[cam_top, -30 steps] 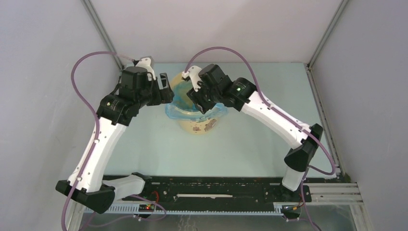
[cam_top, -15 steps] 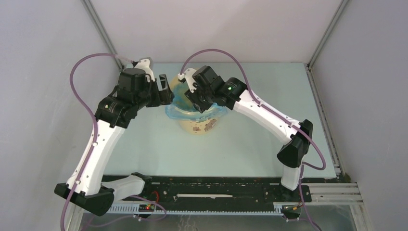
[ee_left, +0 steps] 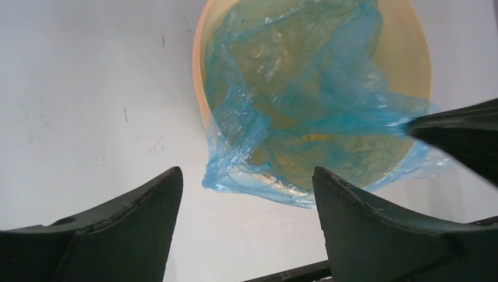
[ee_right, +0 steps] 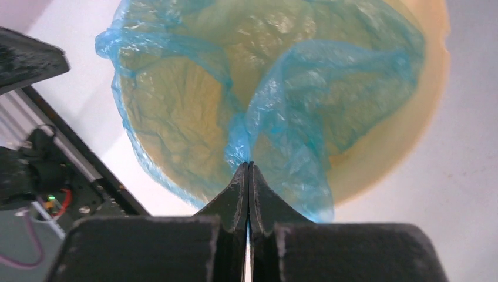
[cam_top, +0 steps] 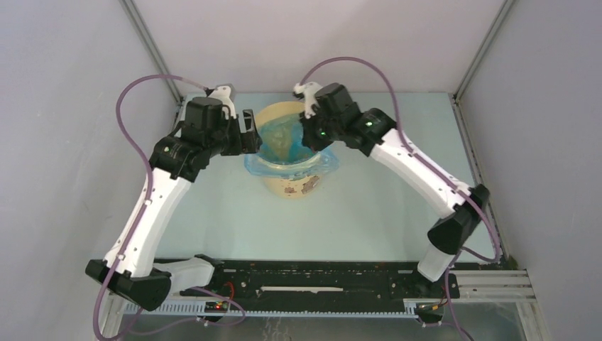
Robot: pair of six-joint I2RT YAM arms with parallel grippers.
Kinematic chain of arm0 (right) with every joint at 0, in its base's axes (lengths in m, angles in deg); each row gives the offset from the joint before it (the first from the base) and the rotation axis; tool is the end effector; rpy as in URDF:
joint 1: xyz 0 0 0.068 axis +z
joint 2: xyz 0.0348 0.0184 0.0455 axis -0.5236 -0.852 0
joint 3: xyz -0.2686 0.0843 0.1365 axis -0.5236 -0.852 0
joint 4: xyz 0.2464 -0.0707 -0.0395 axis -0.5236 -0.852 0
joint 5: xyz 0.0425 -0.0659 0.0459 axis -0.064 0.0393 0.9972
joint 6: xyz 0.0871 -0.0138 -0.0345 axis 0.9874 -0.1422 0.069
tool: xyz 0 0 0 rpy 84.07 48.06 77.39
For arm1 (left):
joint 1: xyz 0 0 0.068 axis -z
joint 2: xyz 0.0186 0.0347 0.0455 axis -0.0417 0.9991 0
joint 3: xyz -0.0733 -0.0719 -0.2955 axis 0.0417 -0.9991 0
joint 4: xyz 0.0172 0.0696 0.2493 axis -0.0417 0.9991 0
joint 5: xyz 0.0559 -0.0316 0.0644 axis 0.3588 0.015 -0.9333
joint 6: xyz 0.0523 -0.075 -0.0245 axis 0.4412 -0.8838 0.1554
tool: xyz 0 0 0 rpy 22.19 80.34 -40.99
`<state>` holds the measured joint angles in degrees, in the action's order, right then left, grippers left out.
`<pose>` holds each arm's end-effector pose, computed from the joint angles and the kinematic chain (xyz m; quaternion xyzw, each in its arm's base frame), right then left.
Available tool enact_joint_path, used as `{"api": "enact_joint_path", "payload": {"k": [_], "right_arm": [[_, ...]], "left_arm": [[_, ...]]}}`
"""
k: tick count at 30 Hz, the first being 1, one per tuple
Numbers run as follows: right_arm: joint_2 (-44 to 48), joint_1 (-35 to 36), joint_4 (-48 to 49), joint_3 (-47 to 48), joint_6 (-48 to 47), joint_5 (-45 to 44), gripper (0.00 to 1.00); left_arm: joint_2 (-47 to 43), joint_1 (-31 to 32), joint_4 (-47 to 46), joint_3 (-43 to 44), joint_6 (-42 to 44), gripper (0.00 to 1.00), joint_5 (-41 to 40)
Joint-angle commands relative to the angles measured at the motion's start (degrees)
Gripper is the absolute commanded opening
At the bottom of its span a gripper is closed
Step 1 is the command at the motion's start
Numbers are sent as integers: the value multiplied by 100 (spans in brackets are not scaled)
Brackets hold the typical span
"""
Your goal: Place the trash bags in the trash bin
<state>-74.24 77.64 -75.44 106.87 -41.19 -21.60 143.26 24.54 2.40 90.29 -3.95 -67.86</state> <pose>0.2974 0.3123 0.4138 -0.3417 0.8333 0.1903 0.3907 0.2309 -0.0883 0.4401 0.0069 0.8840 -0.1402 0.4460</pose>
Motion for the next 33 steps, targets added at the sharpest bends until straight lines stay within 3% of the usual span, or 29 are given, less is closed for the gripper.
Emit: {"api": "enact_joint_path", "payload": {"k": [1,4,9,16,21,25,33], "right_arm": [[985,-528,995,-808,1015,969,0],[1293,-842,1338,-1302,1439,1350,0],[1672,-1151,1823,-1911,1840,1787,0],[1671,-1224,1795,-1886,1899,1922,0],[1661,-1325,1801,-1841,1953,2037,0],[1663,-1363,1792,-1820,1991,2111,0],[1668,-1390,1756,-1793,2037,2166,0]], "left_arm": [[239,119,-109,292,407,84,-104],[413,275,-99,434,586,81,-72],[838,679,134,739,1160,83,-528],[1293,1098,448,953,1905,75,-1229],[1416,1266,414,758,2288,89,-1379],[1581,1326,388,800,2378,87,-1806],[1875,1430,286,837,2546,81,-1880]]}}
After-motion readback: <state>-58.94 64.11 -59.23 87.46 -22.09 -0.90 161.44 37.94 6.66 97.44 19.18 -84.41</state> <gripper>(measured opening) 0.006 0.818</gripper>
